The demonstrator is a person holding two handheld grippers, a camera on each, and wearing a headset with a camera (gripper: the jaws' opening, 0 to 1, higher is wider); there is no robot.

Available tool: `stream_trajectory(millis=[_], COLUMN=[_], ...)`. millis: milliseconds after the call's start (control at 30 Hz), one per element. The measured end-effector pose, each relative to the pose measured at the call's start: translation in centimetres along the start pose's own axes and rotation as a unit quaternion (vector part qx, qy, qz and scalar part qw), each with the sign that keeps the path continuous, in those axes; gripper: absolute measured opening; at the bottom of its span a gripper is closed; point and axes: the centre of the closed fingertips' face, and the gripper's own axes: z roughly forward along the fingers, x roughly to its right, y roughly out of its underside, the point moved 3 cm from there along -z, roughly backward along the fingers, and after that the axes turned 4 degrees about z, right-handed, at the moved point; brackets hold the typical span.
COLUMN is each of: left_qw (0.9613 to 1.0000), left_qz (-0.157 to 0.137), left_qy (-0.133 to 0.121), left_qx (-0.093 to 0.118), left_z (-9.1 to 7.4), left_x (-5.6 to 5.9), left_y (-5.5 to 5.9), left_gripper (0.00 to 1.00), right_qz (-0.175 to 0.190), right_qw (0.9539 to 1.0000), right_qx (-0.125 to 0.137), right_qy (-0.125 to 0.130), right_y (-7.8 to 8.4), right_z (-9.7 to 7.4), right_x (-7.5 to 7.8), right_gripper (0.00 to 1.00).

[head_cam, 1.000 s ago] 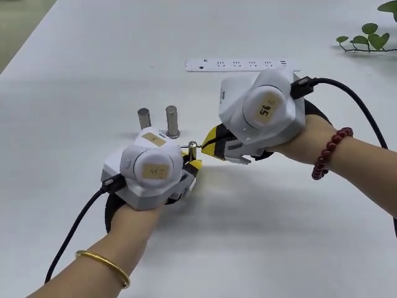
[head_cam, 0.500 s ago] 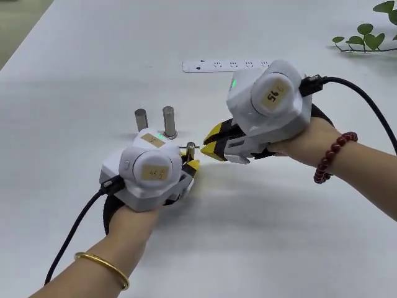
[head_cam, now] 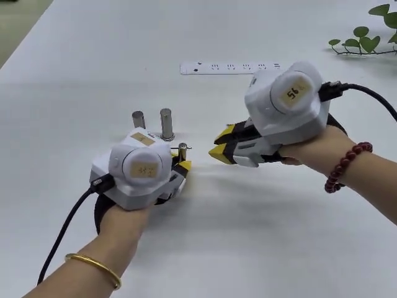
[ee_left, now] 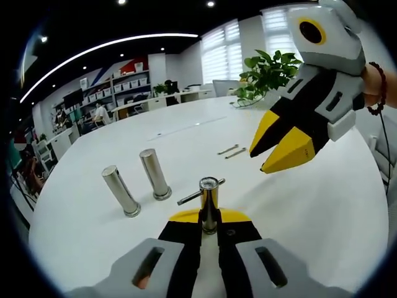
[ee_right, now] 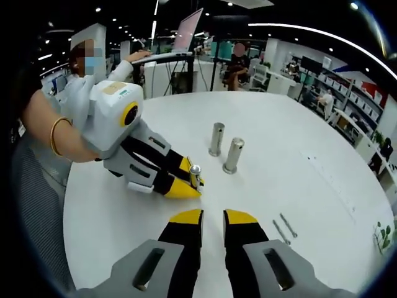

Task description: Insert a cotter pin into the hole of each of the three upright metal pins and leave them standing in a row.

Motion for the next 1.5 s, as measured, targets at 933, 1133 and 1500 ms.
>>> stream_trajectory(millis=[933, 1133, 1500], left_qw=[0.9999, 0.9998, 0.9995], left_qz=[-0.015, -0.018, -0.031], left_qy=[-0.006, -0.004, 0.001], left_qx=[0.002, 0.003, 0.006], left_z=[-0.9, -0.9, -0.9], left_x=[-3.5, -3.7, -3.5], left_y=[0.7, 0.9, 0.9], left_gripper=[0.05, 0.05, 0.06], right_qz=[0.088, 0.095, 0.101], right_qw=[0.9959, 0.9952, 0.9946], right_qx=[0.021, 0.026, 0.023], right_qy=[0.003, 0.006, 0.006], right_y=[1.1, 1.2, 1.5], right_z=[0.0, 0.1, 0.2], right_x=[-0.4, -0.2, -0.3], right_gripper=[0.16, 0.15, 0.15])
